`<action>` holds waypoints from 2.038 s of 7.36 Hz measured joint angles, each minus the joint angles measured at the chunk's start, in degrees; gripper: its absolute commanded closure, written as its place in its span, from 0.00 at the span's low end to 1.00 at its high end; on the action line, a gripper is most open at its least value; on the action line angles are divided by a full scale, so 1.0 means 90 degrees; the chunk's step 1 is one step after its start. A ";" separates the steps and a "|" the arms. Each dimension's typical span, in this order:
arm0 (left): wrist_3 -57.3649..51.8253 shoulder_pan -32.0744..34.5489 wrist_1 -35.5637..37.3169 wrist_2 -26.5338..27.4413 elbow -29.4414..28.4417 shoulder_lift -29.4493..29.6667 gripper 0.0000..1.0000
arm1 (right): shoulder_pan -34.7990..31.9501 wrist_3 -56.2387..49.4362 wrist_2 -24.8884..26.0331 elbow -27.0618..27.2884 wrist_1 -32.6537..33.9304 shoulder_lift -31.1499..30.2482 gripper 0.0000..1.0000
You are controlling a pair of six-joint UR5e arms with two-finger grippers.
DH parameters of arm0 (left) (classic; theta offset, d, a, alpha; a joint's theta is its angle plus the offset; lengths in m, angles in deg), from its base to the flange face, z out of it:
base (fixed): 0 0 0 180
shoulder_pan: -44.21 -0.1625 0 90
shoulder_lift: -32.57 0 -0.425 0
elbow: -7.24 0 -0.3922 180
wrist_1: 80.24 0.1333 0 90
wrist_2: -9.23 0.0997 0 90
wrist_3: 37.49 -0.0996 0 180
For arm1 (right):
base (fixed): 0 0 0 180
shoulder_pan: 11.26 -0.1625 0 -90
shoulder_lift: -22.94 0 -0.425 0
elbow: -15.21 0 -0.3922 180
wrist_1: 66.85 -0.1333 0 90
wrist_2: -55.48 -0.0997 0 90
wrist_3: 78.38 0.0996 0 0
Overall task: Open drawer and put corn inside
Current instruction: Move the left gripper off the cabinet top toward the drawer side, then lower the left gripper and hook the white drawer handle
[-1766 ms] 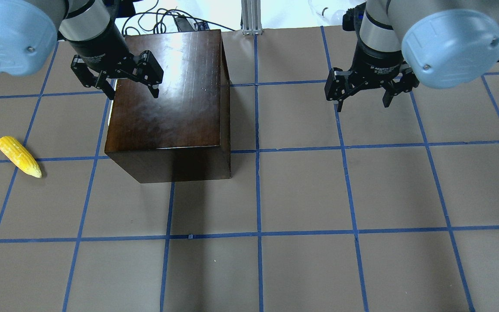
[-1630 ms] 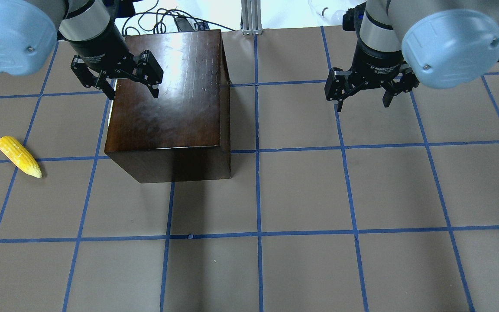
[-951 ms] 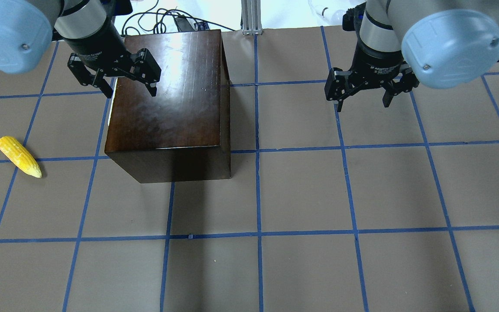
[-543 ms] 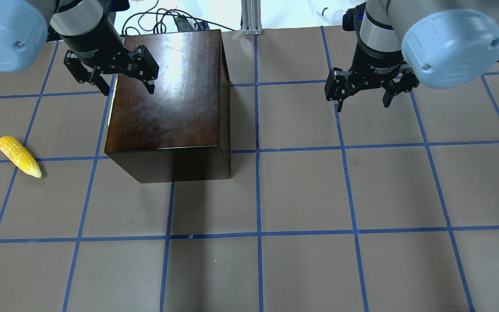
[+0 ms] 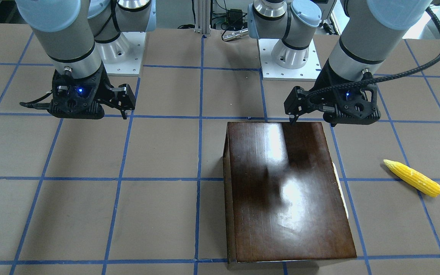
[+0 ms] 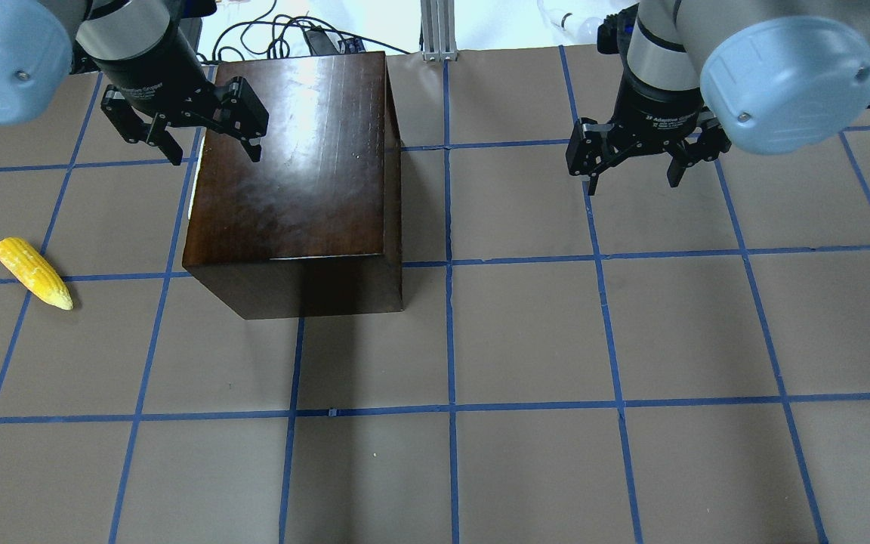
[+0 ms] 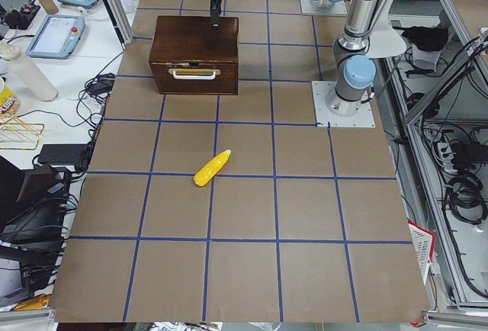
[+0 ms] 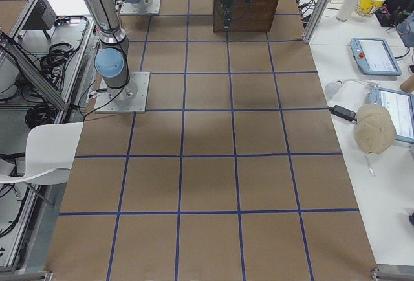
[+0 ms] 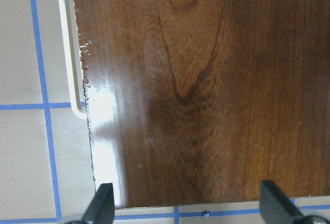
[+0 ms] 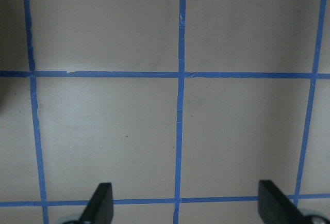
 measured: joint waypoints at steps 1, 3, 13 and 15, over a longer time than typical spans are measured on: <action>-0.0015 -0.0140 0.0019 -0.0007 0.0001 0.0005 0.00 | 0.0000 0.0000 0.0000 0.0000 0.0002 0.0003 0.00; -0.0055 -0.0820 0.0052 -0.0088 -0.0031 0.0093 0.00 | 0.0000 0.0000 0.0000 0.0000 0.0004 0.0007 0.00; -0.2499 -0.2492 0.1311 -0.1338 0.0048 0.1506 0.00 | 0.0000 0.0000 0.0001 0.0000 -0.0004 -0.0002 0.00; -0.2499 -0.2493 0.1566 -0.1611 0.0199 0.1685 0.00 | 0.0000 0.0000 0.0000 0.0000 -0.0001 -0.0002 0.00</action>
